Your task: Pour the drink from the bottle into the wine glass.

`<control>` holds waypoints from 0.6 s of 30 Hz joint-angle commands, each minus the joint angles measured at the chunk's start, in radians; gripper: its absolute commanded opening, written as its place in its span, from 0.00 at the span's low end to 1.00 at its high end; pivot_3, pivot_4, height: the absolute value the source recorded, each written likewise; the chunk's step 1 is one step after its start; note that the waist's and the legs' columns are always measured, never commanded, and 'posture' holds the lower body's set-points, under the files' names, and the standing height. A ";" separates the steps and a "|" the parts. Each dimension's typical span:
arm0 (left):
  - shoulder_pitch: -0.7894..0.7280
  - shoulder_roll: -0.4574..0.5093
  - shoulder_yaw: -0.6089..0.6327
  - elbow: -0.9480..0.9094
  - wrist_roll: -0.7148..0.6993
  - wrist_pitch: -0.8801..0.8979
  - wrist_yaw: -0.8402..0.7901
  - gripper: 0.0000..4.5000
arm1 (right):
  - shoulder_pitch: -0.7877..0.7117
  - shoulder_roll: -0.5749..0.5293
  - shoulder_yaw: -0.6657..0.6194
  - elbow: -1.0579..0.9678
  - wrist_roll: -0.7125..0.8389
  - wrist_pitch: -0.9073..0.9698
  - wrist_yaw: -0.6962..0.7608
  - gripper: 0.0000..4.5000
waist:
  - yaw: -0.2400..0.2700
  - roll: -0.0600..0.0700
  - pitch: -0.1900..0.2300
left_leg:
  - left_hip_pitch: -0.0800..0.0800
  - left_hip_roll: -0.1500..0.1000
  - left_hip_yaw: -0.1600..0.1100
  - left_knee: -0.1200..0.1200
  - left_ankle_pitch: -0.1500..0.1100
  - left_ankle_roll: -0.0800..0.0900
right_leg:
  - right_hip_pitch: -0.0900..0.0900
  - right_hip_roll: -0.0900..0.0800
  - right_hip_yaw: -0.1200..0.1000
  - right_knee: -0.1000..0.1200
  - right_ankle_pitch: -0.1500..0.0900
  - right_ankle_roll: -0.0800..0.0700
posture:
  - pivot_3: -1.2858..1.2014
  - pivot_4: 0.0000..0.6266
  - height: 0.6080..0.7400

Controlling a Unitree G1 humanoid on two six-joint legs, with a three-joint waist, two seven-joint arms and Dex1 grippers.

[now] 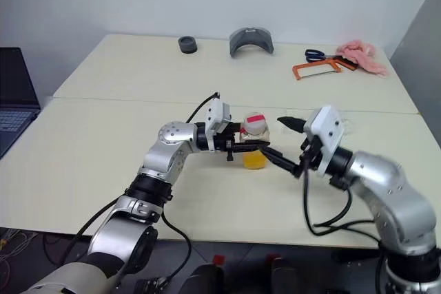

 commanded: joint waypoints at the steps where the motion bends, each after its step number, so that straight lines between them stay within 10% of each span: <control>1: -0.018 -0.015 0.005 -0.015 -0.009 -0.024 0.002 0.38 | 0.002 0.100 0.118 -0.093 -0.151 -0.017 -0.226 0.92 | -0.002 0.000 0.000 | 0.001 0.000 0.001 0.000 0.001 -0.002 | -0.001 0.000 0.000 0.001 0.000 0.000 | 0.52 0.24 1.00; 18: -0.047 -0.030 -0.005 0.039 0.027 -0.068 -0.010 0.38 | -0.044 0.304 0.252 -0.005 -0.372 -0.060 -0.407 0.92 | 0.000 0.001 0.000 | 0.003 0.000 0.002 0.000 0.002 -0.004 | -0.001 0.001 0.000 0.003 0.000 0.000 | 0.52 0.24 1.00</control>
